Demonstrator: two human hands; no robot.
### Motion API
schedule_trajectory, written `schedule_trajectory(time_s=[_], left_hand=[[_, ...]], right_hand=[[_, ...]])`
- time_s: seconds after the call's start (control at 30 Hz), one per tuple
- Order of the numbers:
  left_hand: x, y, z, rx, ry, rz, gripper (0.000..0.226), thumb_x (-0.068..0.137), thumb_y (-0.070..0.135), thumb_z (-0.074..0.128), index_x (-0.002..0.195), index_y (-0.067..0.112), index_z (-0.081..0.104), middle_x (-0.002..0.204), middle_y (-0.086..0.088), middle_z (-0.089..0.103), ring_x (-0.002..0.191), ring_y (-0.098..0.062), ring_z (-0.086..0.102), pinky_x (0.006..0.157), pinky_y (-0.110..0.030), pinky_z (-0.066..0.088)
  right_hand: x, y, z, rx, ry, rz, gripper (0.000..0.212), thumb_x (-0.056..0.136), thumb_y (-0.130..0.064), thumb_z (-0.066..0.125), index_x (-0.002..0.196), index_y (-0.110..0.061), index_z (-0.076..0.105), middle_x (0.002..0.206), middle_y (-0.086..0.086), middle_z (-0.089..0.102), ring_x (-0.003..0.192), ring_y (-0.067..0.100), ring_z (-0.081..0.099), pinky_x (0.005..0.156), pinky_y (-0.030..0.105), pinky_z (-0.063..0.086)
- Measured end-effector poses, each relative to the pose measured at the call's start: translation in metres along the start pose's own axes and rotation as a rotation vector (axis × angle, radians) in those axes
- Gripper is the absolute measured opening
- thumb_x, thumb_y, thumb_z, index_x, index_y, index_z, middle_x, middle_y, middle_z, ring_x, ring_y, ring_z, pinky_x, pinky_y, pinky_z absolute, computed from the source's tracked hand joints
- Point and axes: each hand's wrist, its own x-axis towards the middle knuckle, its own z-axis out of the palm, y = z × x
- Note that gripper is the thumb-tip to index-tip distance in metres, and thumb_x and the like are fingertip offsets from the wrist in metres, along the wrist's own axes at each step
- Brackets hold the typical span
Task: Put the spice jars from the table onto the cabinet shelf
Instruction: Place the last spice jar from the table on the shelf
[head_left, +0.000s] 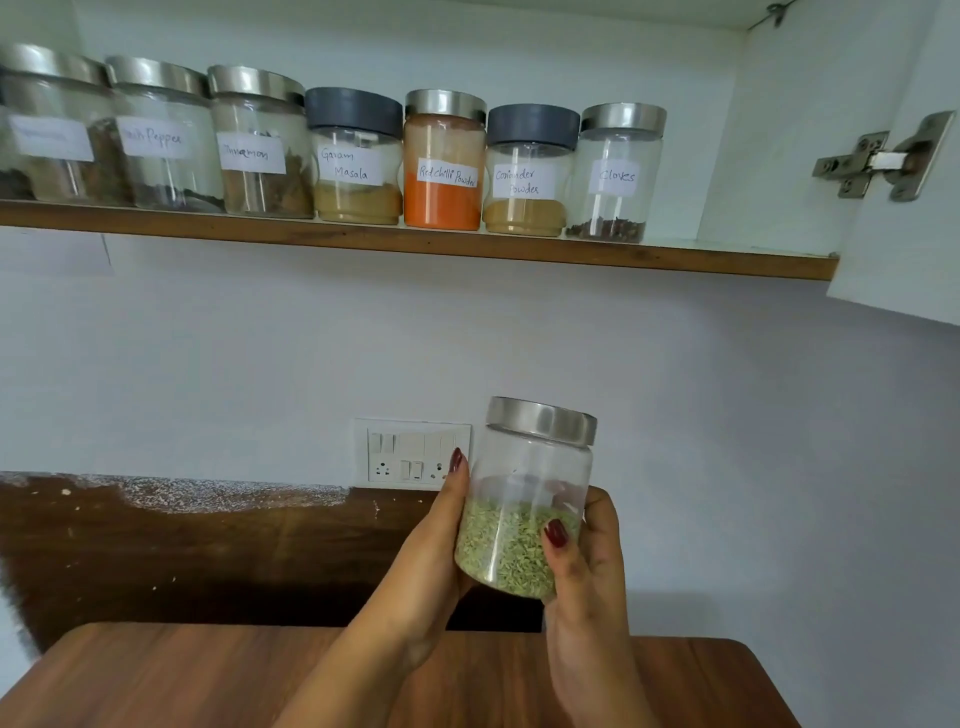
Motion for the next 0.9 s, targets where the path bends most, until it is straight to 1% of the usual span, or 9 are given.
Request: schedule_trajectory(time_s=[0.13,0.27,0.4,0.5,0.57,0.63,0.7,0.8,0.9], left_hand=[[0.000,0.006,0.006,-0.060,-0.001,0.043,0.069,0.096,0.063,0.025,0.133,0.017,0.062,0.129,-0.013,0.067,0.125,-0.027,0.061,0.114,-0.051,0.038],[-0.001,0.011,0.014,-0.061,0.112,0.143,0.064,0.098,0.059,0.026,0.126,0.018,0.067,0.121,-0.013,0.071,0.117,-0.027,0.066,0.108,-0.051,0.044],[-0.002,0.014,0.016,-0.002,0.217,0.206,0.054,0.099,0.055,0.029,0.102,0.033,0.078,0.109,-0.008,0.076,0.104,-0.023,0.072,0.099,-0.047,0.051],[0.000,0.012,0.013,0.091,0.251,0.245,0.061,0.094,0.071,0.035,0.112,0.027,0.073,0.112,-0.004,0.075,0.108,-0.021,0.070,0.101,-0.047,0.050],[0.001,0.010,0.015,0.150,0.278,0.300,0.064,0.089,0.075,0.041,0.113,0.024,0.070,0.106,0.003,0.075,0.105,-0.013,0.070,0.096,-0.036,0.053],[-0.001,0.010,0.019,0.174,0.310,0.369,0.049,0.091,0.058,0.044,0.102,0.016,0.068,0.087,0.010,0.075,0.084,0.001,0.070,0.074,-0.013,0.052],[-0.006,0.009,0.027,0.186,0.317,0.411,0.035,0.096,0.041,0.044,0.088,0.013,0.062,0.068,0.011,0.069,0.063,0.004,0.064,0.059,-0.009,0.046],[-0.009,0.008,0.033,0.193,0.335,0.433,0.036,0.091,0.045,0.045,0.084,0.012,0.058,0.059,0.013,0.062,0.054,0.003,0.056,0.054,-0.013,0.044],[-0.010,0.002,0.033,0.223,0.326,0.434,0.041,0.086,0.051,0.044,0.094,0.015,0.062,0.073,0.012,0.069,0.067,0.002,0.064,0.061,-0.012,0.047]], right_hand=[[0.007,-0.004,0.004,-0.107,0.004,-0.083,0.057,0.065,-0.050,0.080,0.110,-0.019,0.063,0.105,0.009,0.069,0.099,0.023,0.070,0.075,0.031,0.058],[0.013,-0.003,0.005,-0.284,0.071,-0.137,0.062,0.066,-0.070,0.071,0.114,-0.030,0.069,0.119,0.004,0.059,0.113,0.020,0.063,0.091,0.041,0.056],[0.011,-0.002,0.004,-0.389,0.116,-0.151,0.064,0.068,-0.069,0.067,0.123,-0.037,0.062,0.112,-0.016,0.060,0.099,0.005,0.064,0.078,0.026,0.056],[0.008,-0.004,0.006,-0.454,0.155,-0.228,0.065,0.070,-0.060,0.064,0.128,-0.032,0.054,0.116,-0.018,0.060,0.095,0.001,0.063,0.070,0.014,0.052],[0.006,-0.005,0.010,-0.510,0.173,-0.282,0.072,0.071,-0.063,0.063,0.134,-0.030,0.050,0.123,-0.016,0.058,0.099,0.001,0.062,0.070,0.012,0.051],[0.004,-0.003,0.016,-0.588,0.187,-0.330,0.079,0.074,-0.070,0.060,0.141,-0.032,0.042,0.127,-0.021,0.053,0.110,0.004,0.059,0.077,0.017,0.054],[0.004,0.001,0.021,-0.679,0.220,-0.387,0.076,0.081,-0.065,0.057,0.146,-0.031,0.036,0.131,-0.024,0.049,0.120,0.010,0.054,0.087,0.027,0.056],[0.006,0.004,0.024,-0.717,0.264,-0.423,0.071,0.085,-0.056,0.055,0.147,-0.031,0.033,0.132,-0.021,0.046,0.122,0.012,0.053,0.090,0.035,0.056],[0.008,0.004,0.023,-0.704,0.277,-0.423,0.068,0.085,-0.056,0.055,0.144,-0.030,0.035,0.131,-0.015,0.050,0.117,0.014,0.057,0.087,0.038,0.057]])
